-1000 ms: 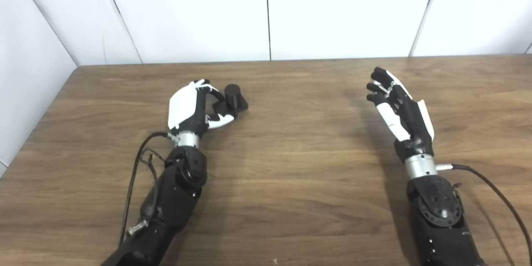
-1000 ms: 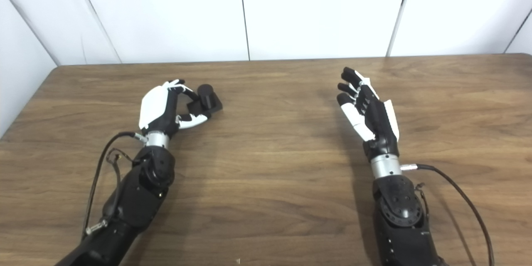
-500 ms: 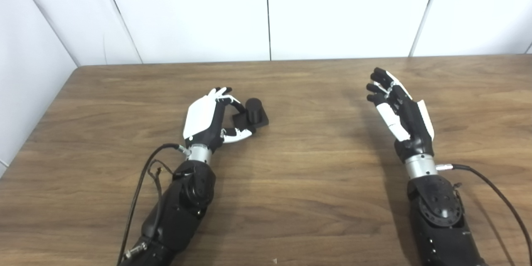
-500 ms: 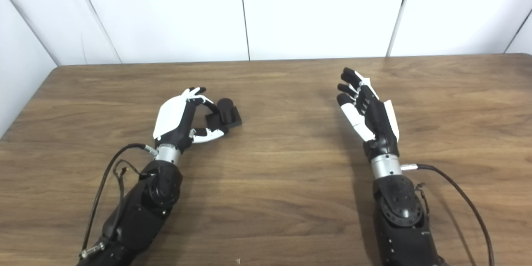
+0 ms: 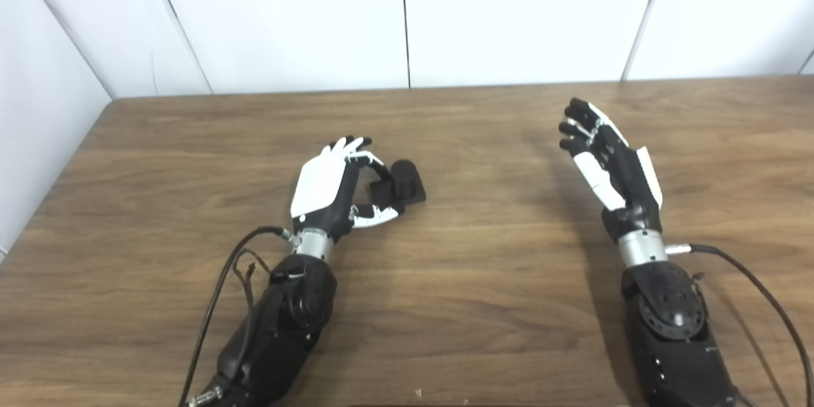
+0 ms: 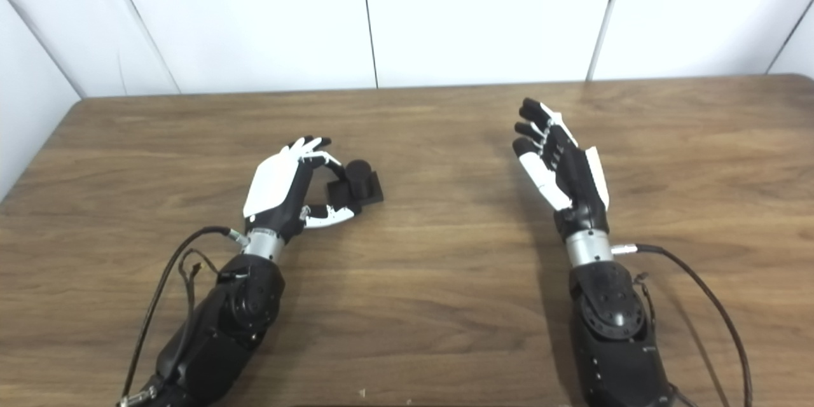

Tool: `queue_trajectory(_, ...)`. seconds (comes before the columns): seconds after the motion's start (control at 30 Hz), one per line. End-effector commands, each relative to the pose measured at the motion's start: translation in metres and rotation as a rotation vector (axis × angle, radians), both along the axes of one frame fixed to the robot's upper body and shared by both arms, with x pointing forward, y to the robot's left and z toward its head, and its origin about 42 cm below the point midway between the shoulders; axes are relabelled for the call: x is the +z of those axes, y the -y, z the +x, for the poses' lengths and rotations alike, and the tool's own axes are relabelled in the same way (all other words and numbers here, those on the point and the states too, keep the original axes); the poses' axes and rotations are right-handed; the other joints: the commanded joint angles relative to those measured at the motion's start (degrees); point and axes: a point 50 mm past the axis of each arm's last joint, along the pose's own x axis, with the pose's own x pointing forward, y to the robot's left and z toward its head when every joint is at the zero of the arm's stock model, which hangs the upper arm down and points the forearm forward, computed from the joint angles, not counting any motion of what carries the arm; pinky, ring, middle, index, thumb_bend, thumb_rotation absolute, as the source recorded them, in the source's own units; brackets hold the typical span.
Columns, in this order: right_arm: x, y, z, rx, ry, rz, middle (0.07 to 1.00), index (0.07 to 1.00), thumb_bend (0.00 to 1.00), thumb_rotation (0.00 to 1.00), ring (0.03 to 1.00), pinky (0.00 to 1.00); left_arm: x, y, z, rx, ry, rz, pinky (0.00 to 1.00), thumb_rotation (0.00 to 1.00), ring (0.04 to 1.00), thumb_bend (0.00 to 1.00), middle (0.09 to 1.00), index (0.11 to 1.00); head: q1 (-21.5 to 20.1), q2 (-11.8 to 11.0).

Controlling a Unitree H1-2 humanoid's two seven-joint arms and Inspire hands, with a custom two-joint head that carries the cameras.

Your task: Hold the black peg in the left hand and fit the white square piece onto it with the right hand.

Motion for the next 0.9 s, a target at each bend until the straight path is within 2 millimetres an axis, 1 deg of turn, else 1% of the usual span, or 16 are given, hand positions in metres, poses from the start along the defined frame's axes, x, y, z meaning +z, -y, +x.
queue_trajectory(0.0, -0.019, 0.013, -0.016, -0.027, -0.057, -0.01, 0.865, 0.865, 0.62, 0.68, 0.816, 0.77, -0.038, 0.014, -0.025, -0.082, -0.163, 0.058, 0.97, 0.1, 0.954, 0.51, 0.896, 0.491, -0.72, -0.15)
queue_trajectory(0.03, -0.018, 0.015, -0.016, -0.029, -0.05, -0.01, 0.864, 0.864, 0.61, 0.65, 0.82, 0.76, -0.038, 0.015, -0.025, -0.084, -0.164, 0.06, 0.96, 0.1, 0.952, 0.51, 0.898, 0.491, -1.4, -0.31)
queue_trajectory(0.07, -0.018, 0.016, -0.016, -0.03, -0.046, -0.011, 0.864, 0.864, 0.61, 0.64, 0.821, 0.76, -0.039, 0.015, -0.025, -0.084, -0.165, 0.062, 0.96, 0.1, 0.952, 0.51, 0.898, 0.491, -1.64, -0.37)
queue_trajectory(0.2, -0.011, 0.031, -0.013, -0.076, -0.02, -0.018, 0.863, 0.857, 0.62, 0.59, 0.814, 0.77, -0.04, 0.011, -0.023, -0.082, -0.171, 0.082, 0.97, 0.09, 0.965, 0.51, 0.908, 0.491, -6.0, -1.88)
queue_trajectory(0.3, 0.001, 0.046, -0.009, -0.111, 0.007, -0.055, 0.867, 0.858, 0.62, 0.6, 0.816, 0.8, -0.04, 0.007, -0.022, -0.076, -0.183, 0.091, 0.98, 0.08, 0.974, 0.52, 0.916, 0.492, -7.61, -2.38)
queue_trajectory(0.37, 0.011, 0.057, -0.006, -0.131, 0.032, -0.104, 0.87, 0.862, 0.6, 0.59, 0.825, 0.79, -0.039, 0.005, -0.021, -0.074, -0.192, 0.099, 0.98, 0.08, 0.981, 0.52, 0.924, 0.493, -8.38, -2.55)
queue_trajectory(0.43, 0.02, 0.066, -0.001, -0.151, 0.053, -0.192, 0.873, 0.851, 0.58, 0.57, 0.83, 0.77, -0.038, 0.005, -0.02, -0.076, -0.197, 0.103, 0.98, 0.08, 0.985, 0.51, 0.928, 0.494, -8.66, -2.63)
queue_trajectory(0.5, 0.029, 0.076, 0.005, -0.168, 0.063, -0.306, 0.864, 0.821, 0.6, 0.53, 0.833, 0.76, -0.038, 0.006, -0.021, -0.076, -0.197, 0.097, 0.98, 0.08, 0.987, 0.52, 0.929, 0.494, -8.66, -2.63)
queue_trajectory(0.57, 0.039, 0.085, 0.012, -0.182, 0.076, -0.463, 0.859, 0.799, 0.61, 0.51, 0.835, 0.76, -0.038, 0.006, -0.021, -0.077, -0.193, 0.094, 0.98, 0.08, 0.982, 0.52, 0.926, 0.493, -8.83, -2.86)
queue_trajectory(0.6, 0.041, 0.087, 0.013, -0.187, 0.083, -0.512, 0.857, 0.796, 0.61, 0.5, 0.835, 0.76, -0.038, 0.006, -0.02, -0.078, -0.191, 0.094, 0.98, 0.08, 0.98, 0.52, 0.925, 0.493, -8.83, -2.86)
queue_trajectory(0.67, 0.055, 0.094, 0.022, -0.195, 0.1, -0.682, 0.86, 0.787, 0.61, 0.47, 0.837, 0.74, -0.04, 0.005, -0.02, -0.077, -0.187, 0.087, 0.97, 0.08, 0.972, 0.52, 0.919, 0.493, -9.14, -2.96)
queue_trajectory(0.73, 0.067, 0.099, 0.03, -0.206, 0.104, -0.807, 0.865, 0.783, 0.63, 0.47, 0.834, 0.72, -0.04, 0.004, -0.021, -0.074, -0.189, 0.083, 0.97, 0.08, 0.973, 0.52, 0.919, 0.493, -9.23, -3.09)
queue_trajectory(0.8, 0.076, 0.102, 0.036, -0.214, 0.105, -0.893, 0.872, 0.78, 0.65, 0.47, 0.832, 0.71, -0.04, 0.004, -0.021, -0.072, -0.193, 0.081, 0.98, 0.08, 0.976, 0.52, 0.921, 0.493, -9.23, -3.1)
queue_trajectory(0.87, 0.087, 0.104, 0.043, -0.204, 0.105, -0.978, 0.889, 0.785, 0.66, 0.45, 0.859, 0.73, -0.04, 0.004, -0.021, -0.07, -0.199, 0.085, 0.98, 0.08, 0.981, 0.52, 0.925, 0.493, -9.23, -3.19)
